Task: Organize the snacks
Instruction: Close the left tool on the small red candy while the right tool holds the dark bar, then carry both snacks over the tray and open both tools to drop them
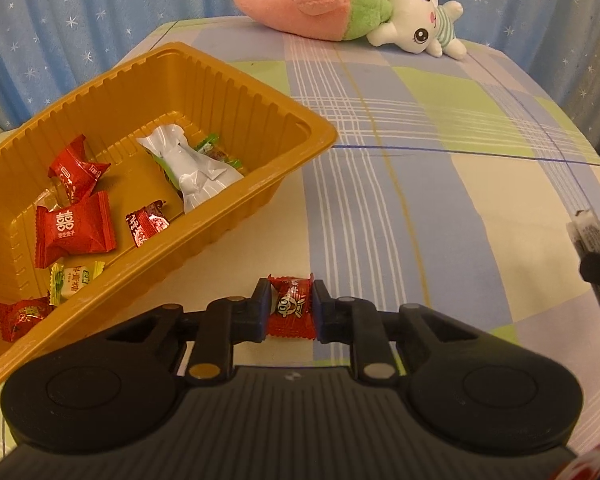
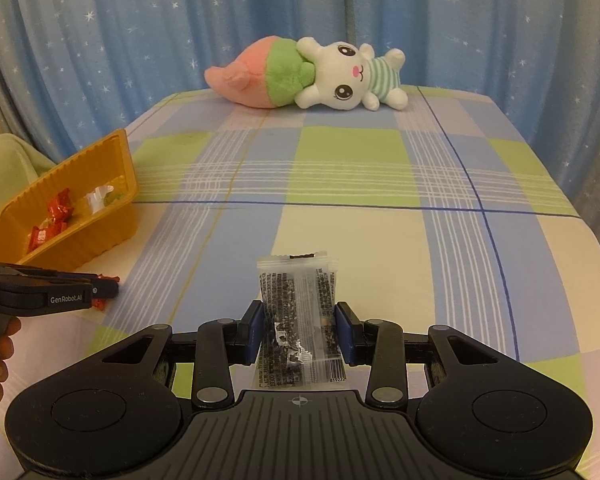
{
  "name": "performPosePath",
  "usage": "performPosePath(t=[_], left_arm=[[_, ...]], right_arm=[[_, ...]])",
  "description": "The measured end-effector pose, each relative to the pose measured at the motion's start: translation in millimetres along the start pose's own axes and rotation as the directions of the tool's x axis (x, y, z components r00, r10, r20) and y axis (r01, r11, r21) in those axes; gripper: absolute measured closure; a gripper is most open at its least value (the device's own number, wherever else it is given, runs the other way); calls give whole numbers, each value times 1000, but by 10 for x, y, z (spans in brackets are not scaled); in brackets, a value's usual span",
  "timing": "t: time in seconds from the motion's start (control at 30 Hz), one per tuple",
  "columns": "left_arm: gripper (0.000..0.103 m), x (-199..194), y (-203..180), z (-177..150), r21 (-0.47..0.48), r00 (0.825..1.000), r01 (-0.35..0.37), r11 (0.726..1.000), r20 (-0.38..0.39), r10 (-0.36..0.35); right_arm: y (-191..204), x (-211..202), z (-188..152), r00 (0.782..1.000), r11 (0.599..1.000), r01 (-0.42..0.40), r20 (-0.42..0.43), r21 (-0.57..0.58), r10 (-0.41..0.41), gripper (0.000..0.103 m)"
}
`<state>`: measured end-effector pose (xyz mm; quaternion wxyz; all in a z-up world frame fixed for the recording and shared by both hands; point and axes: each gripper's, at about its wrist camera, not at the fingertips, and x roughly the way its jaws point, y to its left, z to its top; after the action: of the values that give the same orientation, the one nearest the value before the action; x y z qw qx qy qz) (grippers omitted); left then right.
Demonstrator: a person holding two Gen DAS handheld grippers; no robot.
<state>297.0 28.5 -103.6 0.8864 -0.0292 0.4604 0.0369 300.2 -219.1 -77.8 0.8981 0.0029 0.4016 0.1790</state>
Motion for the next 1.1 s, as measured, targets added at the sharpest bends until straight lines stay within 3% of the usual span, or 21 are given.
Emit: performPosePath(t=[0.37,0.67,1.1], left_arm=[[84,-383,-1,-1,13,998,39,999,49,-40],[84,-827,250,14,-41,990,67,997,127,-62],[84,-1143,986,185,-181,979,-12,983,200,49]], right_arm=[[204,1,83,998,998,-57,17,-27,58,65],[580,70,231,989,986,-147,24,-80,149,65],[1427,358,660,943,929,-323,17,-181,332,65]])
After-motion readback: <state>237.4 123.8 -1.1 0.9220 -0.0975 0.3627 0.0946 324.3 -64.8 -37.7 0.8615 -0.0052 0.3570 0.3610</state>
